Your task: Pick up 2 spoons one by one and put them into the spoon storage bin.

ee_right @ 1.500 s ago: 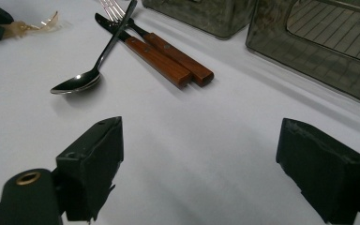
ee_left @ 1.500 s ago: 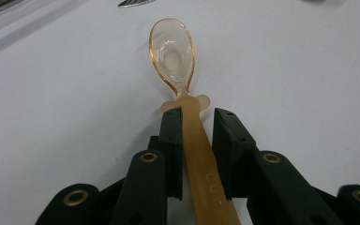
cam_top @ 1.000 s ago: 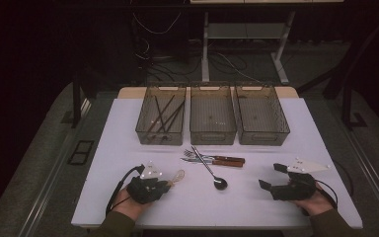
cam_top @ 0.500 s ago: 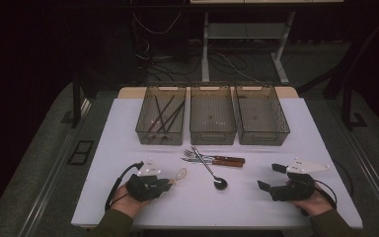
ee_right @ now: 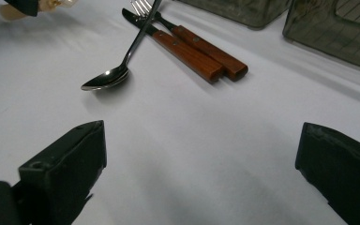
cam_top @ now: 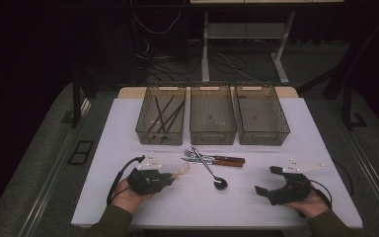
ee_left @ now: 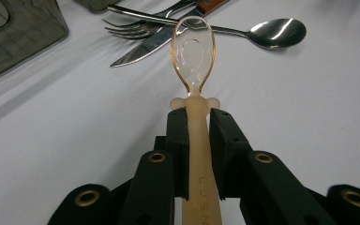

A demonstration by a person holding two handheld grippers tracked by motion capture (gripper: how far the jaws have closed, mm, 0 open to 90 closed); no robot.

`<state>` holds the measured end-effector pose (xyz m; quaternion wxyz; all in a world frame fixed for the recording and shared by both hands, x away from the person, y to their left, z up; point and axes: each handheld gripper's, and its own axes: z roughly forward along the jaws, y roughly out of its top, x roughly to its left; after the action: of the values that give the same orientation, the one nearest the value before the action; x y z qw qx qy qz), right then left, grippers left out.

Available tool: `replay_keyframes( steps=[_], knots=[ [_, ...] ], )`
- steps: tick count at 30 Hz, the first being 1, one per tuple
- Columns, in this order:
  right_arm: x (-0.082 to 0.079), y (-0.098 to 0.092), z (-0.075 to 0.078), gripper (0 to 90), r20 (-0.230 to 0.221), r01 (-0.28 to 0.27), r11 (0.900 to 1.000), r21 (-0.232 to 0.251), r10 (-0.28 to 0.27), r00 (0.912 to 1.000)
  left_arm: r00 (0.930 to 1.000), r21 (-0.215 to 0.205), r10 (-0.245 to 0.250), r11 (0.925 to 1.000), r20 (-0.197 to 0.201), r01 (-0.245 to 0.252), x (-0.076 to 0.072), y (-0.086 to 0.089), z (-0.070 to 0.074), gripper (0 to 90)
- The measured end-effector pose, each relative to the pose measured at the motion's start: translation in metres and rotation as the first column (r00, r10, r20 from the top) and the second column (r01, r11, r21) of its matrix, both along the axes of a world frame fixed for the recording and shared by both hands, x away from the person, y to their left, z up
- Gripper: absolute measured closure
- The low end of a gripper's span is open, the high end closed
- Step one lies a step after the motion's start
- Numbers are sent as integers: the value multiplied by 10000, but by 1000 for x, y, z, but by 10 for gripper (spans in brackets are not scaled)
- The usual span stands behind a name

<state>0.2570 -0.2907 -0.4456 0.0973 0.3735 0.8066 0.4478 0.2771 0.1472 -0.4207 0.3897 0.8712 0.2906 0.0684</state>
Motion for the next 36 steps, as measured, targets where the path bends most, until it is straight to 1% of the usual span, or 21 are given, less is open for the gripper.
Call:
replay_keyframes(
  steps=[2, 3, 4, 6, 8, 10, 13, 16, 19, 22, 25, 26, 29, 31, 36],
  knots=[
    [0, 1, 0, 24, 23, 19, 10000, -11, -19, 10000, 10000, -29, -68, 10000, -17, 68, 2, 0, 2, 777],
    [0, 0, 0, 24, 44, 51, 10000, 11, -51, 10000, 10000, -138, -32, 9999, -26, 32, 2, -1, 2, 777],
    [1, 0, 0, 24, 40, 55, 10000, 30, -55, 10000, 9999, -77, -109, 9999, 26, 109, 4, -1, 3, 777],
    [1, -1, 1, 24, 32, 207, 9997, 120, -207, 9998, 9999, -170, -139, 9998, -13, 139, 6, -1, 4, 777],
    [1, -2, 1, 24, -11, 242, 9995, 190, -241, 9997, 9998, -258, -172, 9995, -26, 171, 8, -2, 5, 777],
    [1, -2, 1, 24, 45, 237, 9996, 119, -238, 9997, 9996, -351, -278, 9990, -75, 275, 10, -2, 7, 777],
    [0, -1, 0, 25, 27, 207, 9998, -1, -207, 9998, 9994, -324, -334, 9989, -6, 334, 14, -4, 10, 776],
    [-2, 0, 0, 25, 257, 113, 9999, -77, -111, 9996, 9993, -397, -371, 9985, 6, 371, 18, -6, 12, 776],
    [-3, 0, -1, 25, 268, 167, 9998, -133, -163, 9995, 9991, -423, -418, 9982, -15, 417, 22, -8, 14, 777],
    [-2, -1, -1, 24, 285, 252, 9996, -126, -248, 9993, 9989, -412, -458, 9981, 87, 461, 26, -10, 18, 776],
    [-2, -2, -1, 25, 234, 352, 9993, -98, -350, 9991, 9989, -498, -450, 9977, 130, 456, 32, -12, 21, 776],
    [-2, -2, -1, 25, 243, 373, 9992, -121, -370, 9990, 9987, -430, -474, 9979, 160, 480, 34, -13, 22, 776],
    [-3, -2, -1, 25, 231, 327, 9994, -118, -324, 9992, 9986, -520, -497, 9974, 190, 506, 39, -16, 24, 776],
    [-3, -2, -1, 25, 263, 318, 9994, -108, -315, 9992, 9983, -451, -517, 9976, 271, 529, 42, -19, 27, 776],
    [-1, -2, -2, 25, 213, 325, 9994, -82, -323, 9993, 9978, -587, -570, 9965, 328, 588, 52, -25, 32, 776]
  ],
)
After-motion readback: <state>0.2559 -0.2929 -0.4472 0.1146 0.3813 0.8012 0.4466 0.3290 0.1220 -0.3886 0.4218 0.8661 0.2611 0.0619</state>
